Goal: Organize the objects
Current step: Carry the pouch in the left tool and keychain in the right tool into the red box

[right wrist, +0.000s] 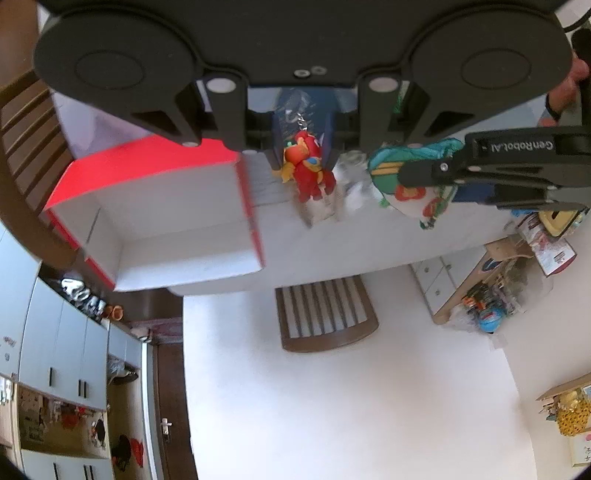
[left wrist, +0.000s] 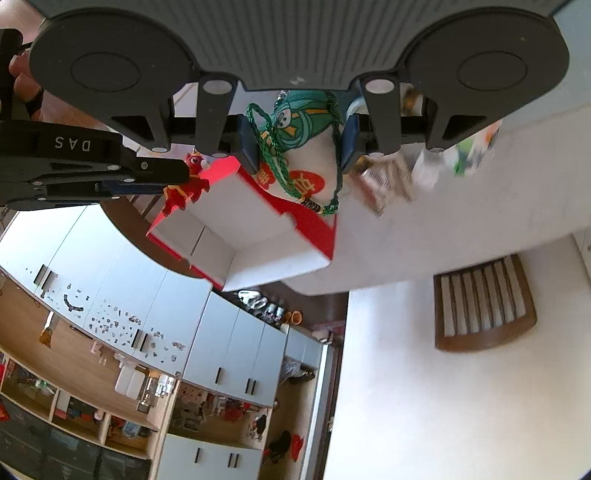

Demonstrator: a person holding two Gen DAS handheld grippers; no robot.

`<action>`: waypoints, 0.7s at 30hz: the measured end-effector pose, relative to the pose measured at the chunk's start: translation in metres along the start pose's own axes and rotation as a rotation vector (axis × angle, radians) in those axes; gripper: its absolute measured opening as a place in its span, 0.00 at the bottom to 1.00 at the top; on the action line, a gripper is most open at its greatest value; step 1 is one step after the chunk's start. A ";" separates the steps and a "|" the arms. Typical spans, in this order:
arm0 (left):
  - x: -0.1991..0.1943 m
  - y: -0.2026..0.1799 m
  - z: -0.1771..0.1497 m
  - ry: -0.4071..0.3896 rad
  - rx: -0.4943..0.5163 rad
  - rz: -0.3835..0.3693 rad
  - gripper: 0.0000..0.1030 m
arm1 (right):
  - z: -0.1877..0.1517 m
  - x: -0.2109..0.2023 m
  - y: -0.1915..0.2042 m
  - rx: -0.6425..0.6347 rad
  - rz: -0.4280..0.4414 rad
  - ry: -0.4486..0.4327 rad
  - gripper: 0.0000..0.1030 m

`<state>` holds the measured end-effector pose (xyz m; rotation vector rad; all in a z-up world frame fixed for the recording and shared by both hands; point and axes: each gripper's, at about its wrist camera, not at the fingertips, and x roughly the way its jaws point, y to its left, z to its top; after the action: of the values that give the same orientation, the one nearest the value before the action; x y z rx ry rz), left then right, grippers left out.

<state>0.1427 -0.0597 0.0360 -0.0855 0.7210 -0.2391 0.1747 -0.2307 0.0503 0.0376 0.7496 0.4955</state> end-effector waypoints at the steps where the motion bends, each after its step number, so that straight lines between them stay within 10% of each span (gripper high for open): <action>1: 0.004 -0.005 0.005 -0.004 0.006 0.000 0.43 | 0.005 0.000 -0.007 0.001 0.001 -0.002 0.20; 21: 0.132 -0.065 0.084 0.052 -0.008 0.064 0.44 | 0.061 0.047 -0.125 -0.061 -0.018 0.038 0.20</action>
<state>0.2819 -0.1561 0.0238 -0.0639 0.7749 -0.1776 0.2969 -0.3119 0.0394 -0.0354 0.7711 0.5027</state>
